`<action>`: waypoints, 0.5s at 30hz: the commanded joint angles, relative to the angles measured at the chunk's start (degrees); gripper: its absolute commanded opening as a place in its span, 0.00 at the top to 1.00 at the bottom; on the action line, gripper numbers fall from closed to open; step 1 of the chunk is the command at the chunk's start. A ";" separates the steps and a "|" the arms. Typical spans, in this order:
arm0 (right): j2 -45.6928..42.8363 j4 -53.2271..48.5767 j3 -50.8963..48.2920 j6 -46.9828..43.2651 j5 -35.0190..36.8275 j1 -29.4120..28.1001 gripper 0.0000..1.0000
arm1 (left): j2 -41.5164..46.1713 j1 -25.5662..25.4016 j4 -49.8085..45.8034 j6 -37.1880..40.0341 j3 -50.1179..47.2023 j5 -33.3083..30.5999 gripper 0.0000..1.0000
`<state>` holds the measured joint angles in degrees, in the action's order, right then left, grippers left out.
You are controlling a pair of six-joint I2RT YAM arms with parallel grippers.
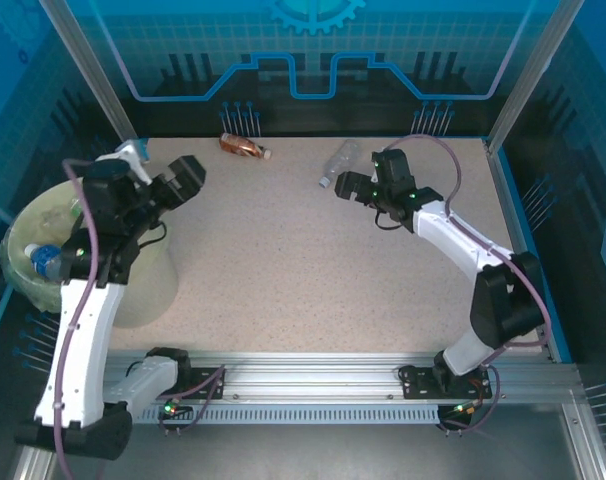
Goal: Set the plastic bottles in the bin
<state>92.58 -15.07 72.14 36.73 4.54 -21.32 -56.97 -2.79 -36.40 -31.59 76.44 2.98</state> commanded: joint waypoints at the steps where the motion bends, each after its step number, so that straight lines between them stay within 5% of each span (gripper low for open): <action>1: 4.94 -2.12 4.84 2.69 0.06 1.89 0.00 | -2.32 -1.51 10.37 -1.83 -2.19 8.91 0.01; 15: 34.24 -11.31 36.74 9.75 4.00 1.96 0.00 | -4.07 -1.61 16.12 -1.69 -8.05 10.53 0.01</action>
<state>122.76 -21.69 103.66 43.40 5.48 -19.09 -61.25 -3.99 -21.93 -34.41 69.84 12.12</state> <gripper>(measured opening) 0.998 0.989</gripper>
